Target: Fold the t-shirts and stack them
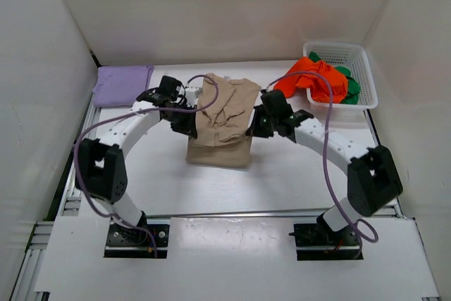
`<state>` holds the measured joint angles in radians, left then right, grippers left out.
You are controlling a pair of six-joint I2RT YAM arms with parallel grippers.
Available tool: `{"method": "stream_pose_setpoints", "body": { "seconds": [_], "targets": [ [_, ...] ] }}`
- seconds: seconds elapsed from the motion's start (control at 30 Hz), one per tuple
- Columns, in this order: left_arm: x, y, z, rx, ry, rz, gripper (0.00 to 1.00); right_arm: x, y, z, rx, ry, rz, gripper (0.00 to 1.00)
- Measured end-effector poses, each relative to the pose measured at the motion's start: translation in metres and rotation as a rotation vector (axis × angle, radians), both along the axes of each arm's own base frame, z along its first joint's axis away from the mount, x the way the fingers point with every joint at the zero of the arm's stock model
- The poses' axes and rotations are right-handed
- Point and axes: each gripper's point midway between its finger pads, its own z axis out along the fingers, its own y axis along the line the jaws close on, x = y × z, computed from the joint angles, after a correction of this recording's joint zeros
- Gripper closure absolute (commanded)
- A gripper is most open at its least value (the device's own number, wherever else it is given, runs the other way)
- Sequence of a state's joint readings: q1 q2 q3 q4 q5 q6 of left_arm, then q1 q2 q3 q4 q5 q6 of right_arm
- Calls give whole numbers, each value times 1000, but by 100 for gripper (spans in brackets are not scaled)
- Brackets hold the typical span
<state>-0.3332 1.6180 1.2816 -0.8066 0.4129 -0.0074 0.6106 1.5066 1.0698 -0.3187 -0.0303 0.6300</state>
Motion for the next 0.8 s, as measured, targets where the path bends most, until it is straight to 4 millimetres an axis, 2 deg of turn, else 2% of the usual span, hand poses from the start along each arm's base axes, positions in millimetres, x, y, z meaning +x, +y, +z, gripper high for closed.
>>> {"method": "stream_pose_setpoints", "body": {
  "seconds": [0.1,0.23,0.4,0.43,0.47,0.57,0.6,0.63,0.7,0.8],
  "targets": [
    [14,3,-16,18,41,19,90,17,7,-6,-4,33,36,100],
    [35,9,-35,39,90,52,90,29,13,-21,-5,89,70,100],
    [61,15,-55,52,128,83,90,52,11,-40,1,157,57,99],
    [66,15,-57,54,131,87,88,58,10,-44,2,170,49,96],
    [72,16,-61,55,134,93,82,64,10,-47,3,177,42,93],
    [90,14,-66,55,128,98,72,84,8,-57,7,204,7,69],
    [99,14,-67,55,121,104,65,90,6,-60,10,210,-7,62],
    [108,15,-67,61,107,108,63,97,3,-62,11,214,-20,58],
    [126,18,-65,83,71,129,58,110,-2,-61,12,216,-46,58],
    [148,31,-53,123,3,172,54,125,-11,-48,6,182,-67,58]
  ]
}}
